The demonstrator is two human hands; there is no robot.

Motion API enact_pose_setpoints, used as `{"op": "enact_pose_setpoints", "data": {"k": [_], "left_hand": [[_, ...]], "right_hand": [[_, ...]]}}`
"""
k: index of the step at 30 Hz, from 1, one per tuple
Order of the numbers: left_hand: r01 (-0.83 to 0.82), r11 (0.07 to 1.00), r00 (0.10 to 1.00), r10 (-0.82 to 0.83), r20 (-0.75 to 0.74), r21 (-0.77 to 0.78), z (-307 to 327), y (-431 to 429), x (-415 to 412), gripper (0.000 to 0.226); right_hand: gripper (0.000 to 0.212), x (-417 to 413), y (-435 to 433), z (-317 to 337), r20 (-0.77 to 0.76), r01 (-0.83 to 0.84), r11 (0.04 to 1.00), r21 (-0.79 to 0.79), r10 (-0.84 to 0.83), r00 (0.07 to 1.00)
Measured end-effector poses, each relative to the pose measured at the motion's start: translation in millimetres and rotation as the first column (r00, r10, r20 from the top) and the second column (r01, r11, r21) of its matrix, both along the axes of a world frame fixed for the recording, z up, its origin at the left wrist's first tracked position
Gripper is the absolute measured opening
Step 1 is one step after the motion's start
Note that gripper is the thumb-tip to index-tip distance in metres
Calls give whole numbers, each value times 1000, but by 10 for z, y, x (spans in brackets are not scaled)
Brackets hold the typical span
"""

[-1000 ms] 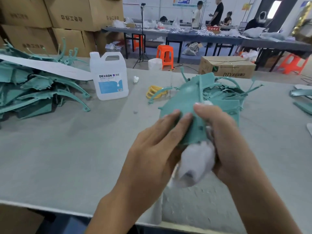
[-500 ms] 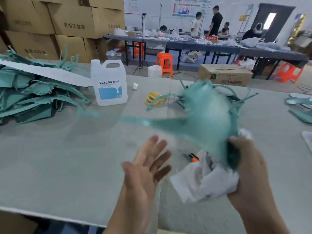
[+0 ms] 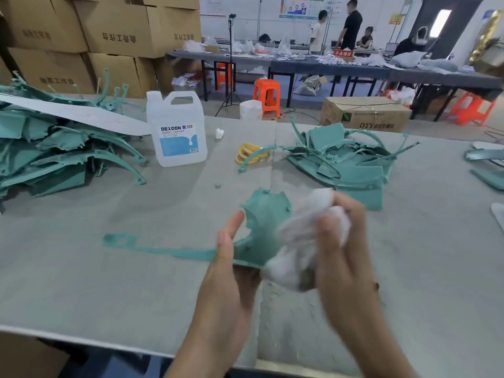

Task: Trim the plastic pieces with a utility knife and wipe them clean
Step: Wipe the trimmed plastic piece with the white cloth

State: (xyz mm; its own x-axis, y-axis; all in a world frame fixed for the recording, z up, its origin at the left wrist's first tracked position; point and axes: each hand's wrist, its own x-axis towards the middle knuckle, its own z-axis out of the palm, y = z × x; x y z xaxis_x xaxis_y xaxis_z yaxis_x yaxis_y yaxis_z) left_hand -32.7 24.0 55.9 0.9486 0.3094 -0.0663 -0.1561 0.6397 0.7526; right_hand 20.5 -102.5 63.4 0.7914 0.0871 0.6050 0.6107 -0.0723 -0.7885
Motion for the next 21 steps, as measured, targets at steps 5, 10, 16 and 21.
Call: {"op": "enact_pose_setpoints", "data": {"k": [5, 10, 16, 21], "left_hand": [[48, 999, 999, -48, 13, 18, -70, -135, -38, 50], [-35, 999, 999, 34, 41, 22, -113, 162, -147, 52], [-59, 992, 998, 58, 13, 112, -126, -6, -82, 41], [50, 997, 995, -55, 79, 61, -102, 40, -99, 43]], "right_hand": [[17, 67, 373, -260, 200, 117, 951, -287, -60, 978], [17, 707, 58, -286, -37, 359, 885, -297, -386, 922], [11, 320, 358, -43, 327, 202, 961, -188, -133, 936], [18, 511, 281, -34, 437, 279, 913, -298, -130, 890]]}}
